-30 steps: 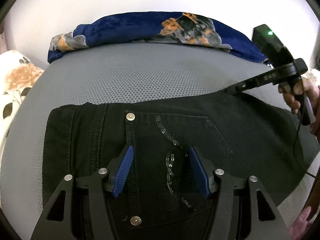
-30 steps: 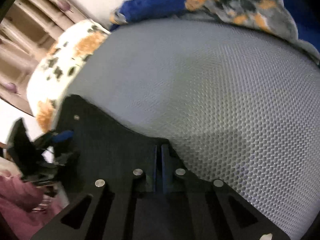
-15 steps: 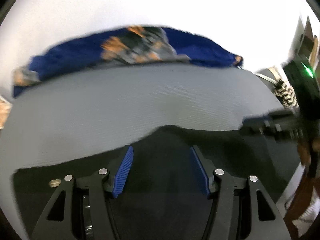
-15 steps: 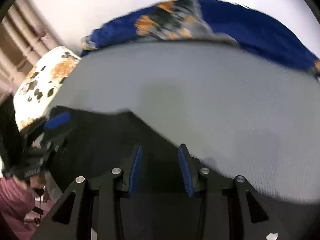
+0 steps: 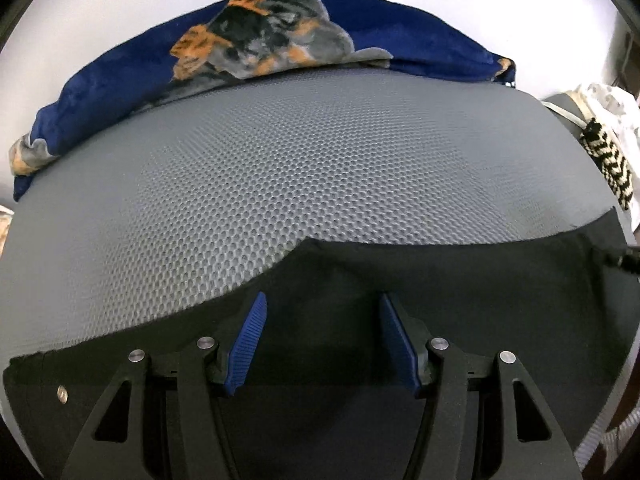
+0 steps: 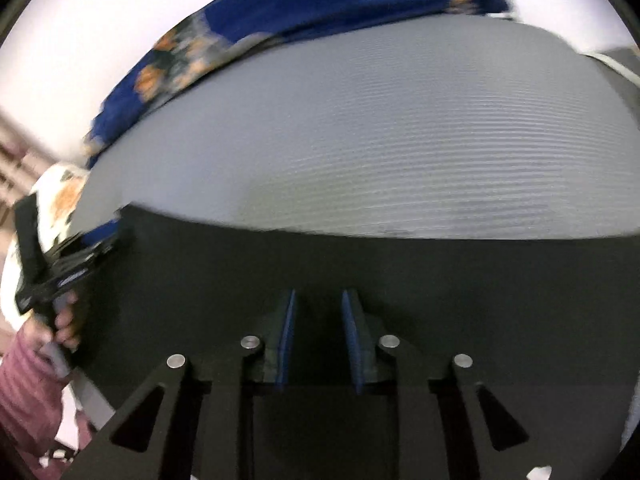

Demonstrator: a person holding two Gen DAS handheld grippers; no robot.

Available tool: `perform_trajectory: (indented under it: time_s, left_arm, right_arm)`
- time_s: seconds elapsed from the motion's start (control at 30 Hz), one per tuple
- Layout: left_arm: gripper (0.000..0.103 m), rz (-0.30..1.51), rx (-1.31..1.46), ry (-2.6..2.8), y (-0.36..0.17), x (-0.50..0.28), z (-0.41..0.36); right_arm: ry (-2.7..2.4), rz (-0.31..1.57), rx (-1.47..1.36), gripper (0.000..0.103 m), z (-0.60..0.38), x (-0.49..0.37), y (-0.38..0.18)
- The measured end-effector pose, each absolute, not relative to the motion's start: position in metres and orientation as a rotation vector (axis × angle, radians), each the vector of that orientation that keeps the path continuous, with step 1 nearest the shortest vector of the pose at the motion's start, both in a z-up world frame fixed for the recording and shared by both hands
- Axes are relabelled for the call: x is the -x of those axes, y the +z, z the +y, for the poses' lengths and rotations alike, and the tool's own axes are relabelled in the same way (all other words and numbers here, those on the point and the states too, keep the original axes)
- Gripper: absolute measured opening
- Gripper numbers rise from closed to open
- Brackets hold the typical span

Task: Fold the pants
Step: 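Grasp the hem corner with the right gripper and lift it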

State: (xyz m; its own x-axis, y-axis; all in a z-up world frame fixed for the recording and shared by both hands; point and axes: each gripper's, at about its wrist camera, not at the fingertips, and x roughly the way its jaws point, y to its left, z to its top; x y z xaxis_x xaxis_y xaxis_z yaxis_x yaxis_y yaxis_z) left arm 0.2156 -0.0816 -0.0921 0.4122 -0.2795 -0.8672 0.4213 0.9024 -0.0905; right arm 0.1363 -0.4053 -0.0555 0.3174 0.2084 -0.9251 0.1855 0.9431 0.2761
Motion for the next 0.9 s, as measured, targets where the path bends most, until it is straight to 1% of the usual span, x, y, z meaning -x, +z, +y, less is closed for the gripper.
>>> perform_trajectory:
  time_s: [0.13,0.2,0.33,0.4,0.57,0.9]
  left_arm:
    - [0.060,1.052,-0.134,-0.462,-0.079,-0.191,-0.084]
    - [0.062,1.055,-0.125,-0.468,-0.075,-0.179,-0.086]
    - [0.062,1.076,-0.118,-0.487,-0.075,-0.155,-0.096]
    - [0.062,1.079,-0.120,-0.503,-0.074,-0.148,-0.101]
    - [0.062,1.081,-0.139,-0.550,-0.069,-0.128,-0.116]
    - [0.062,1.121,-0.163,-0.582,-0.075,-0.110,-0.151]
  right_arm:
    - [-0.058,1.186,-0.438,0.026,-0.459,-0.109,-0.033]
    - [-0.070,1.168,-0.494,0.028,-0.483,-0.096,-0.027]
    - [-0.075,1.157,-0.630,0.029,-0.527,-0.067,-0.024]
    - [-0.070,1.168,-0.707,0.029,-0.552,-0.052,-0.025]
    - [-0.123,1.183,-0.759,0.029,-0.603,-0.018,-0.027]
    - [-0.106,1.194,-0.860,0.029,-0.655,0.023,-0.052]
